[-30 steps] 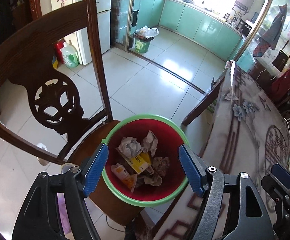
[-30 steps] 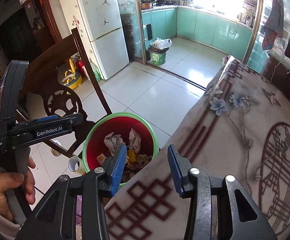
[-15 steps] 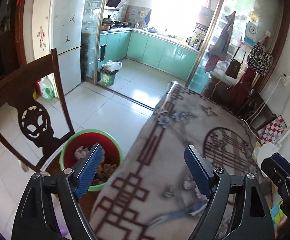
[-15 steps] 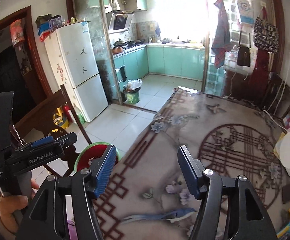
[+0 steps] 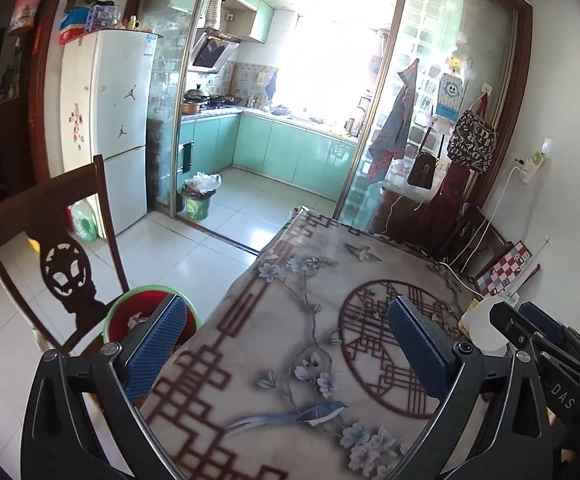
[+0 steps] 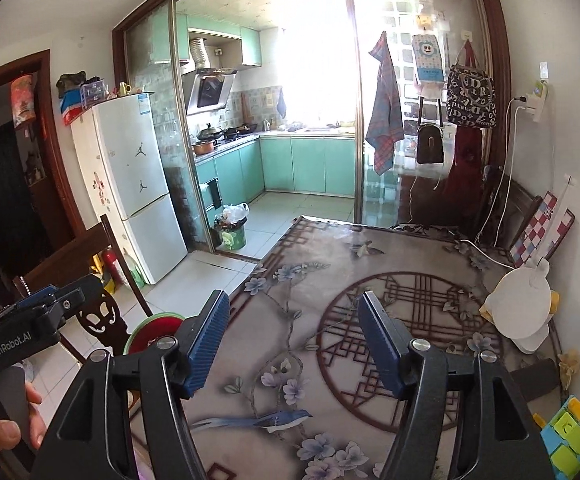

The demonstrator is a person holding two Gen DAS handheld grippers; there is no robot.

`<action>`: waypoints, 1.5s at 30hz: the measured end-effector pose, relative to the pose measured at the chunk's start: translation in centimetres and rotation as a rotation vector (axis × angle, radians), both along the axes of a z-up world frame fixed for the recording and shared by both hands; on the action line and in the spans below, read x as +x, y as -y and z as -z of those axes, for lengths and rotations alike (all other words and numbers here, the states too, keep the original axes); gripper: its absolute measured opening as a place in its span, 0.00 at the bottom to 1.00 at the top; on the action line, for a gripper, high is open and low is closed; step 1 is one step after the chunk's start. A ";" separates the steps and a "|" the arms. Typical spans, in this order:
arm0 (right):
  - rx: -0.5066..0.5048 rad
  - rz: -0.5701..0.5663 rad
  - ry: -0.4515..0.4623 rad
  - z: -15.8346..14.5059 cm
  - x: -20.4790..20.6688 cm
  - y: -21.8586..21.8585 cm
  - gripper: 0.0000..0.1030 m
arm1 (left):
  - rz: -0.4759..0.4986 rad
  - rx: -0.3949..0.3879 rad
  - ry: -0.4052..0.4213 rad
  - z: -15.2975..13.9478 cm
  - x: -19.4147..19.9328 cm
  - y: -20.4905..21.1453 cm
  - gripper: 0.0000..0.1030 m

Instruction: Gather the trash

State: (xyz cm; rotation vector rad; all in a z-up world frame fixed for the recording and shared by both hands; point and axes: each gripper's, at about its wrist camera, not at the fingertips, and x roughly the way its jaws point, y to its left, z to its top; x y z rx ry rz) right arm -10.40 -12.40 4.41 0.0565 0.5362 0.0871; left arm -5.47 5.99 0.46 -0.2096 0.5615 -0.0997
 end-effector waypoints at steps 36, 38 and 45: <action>0.057 0.068 0.167 -2.4 -2.3 2.2 0.89 | -0.083 0.006 0.174 -1.0 -2.8 1.2 1.00; 0.051 0.064 0.198 -2.3 -2.8 2.0 0.90 | -0.074 -0.012 0.213 -0.8 -3.3 0.9 1.00; 0.004 0.018 0.095 -0.6 -1.8 0.3 0.90 | -0.093 0.013 0.144 -0.7 -2.1 0.6 1.00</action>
